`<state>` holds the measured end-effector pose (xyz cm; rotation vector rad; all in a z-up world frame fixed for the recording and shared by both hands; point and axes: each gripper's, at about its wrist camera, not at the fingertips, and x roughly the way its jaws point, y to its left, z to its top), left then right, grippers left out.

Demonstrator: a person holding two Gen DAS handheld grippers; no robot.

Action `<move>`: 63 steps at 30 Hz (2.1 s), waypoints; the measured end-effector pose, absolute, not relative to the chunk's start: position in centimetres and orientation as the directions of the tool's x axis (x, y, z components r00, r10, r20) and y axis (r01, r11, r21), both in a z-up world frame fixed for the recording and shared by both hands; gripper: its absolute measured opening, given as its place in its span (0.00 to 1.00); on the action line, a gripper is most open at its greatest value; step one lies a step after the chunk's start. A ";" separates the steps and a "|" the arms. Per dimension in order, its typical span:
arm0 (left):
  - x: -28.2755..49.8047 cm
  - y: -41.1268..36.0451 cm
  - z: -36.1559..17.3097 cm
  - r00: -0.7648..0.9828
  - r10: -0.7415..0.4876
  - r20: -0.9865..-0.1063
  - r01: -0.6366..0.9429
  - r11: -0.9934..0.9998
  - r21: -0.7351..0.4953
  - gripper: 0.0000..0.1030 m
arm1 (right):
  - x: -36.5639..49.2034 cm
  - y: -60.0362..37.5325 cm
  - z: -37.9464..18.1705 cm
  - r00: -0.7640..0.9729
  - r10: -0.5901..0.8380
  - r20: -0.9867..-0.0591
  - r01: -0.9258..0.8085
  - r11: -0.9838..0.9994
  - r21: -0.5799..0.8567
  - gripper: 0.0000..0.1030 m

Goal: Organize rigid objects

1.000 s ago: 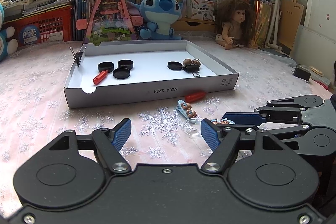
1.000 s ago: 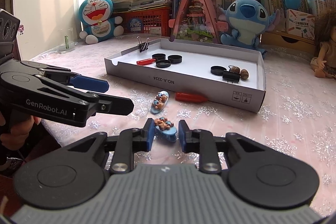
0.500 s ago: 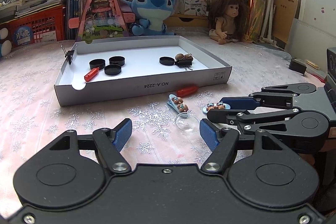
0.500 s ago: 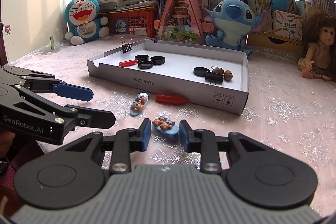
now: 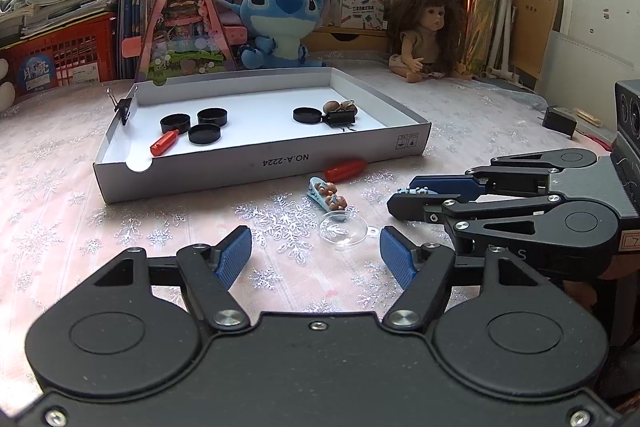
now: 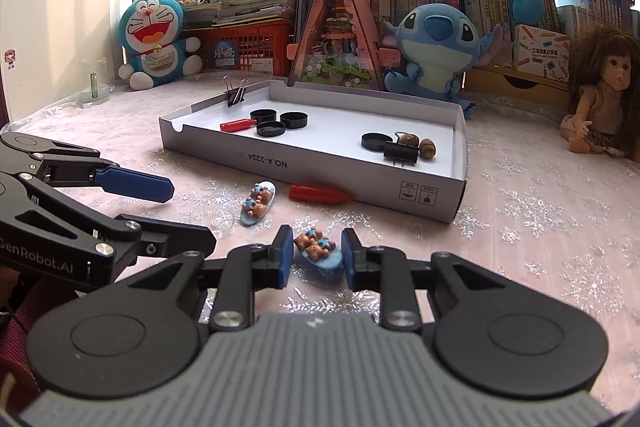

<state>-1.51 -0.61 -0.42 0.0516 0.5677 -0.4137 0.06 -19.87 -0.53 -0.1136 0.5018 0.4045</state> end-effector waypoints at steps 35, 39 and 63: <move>-0.3 -1.0 0.6 0.792 -0.363 -0.492 0.366 0.926 -0.095 0.32 | -0.5 -20.9 0.3 0.837 0.299 -0.458 -0.320 0.947 0.034 0.30; 0.4 -0.3 1.2 0.809 -0.337 -0.482 0.332 0.938 -0.100 0.32 | -0.2 -21.1 0.7 0.848 0.286 -0.445 -0.305 0.952 0.031 0.30; 7.2 3.3 4.5 0.864 -0.219 -0.454 0.185 0.976 -0.118 0.32 | 4.4 -22.0 3.7 0.897 0.180 -0.405 -0.182 0.983 0.035 0.30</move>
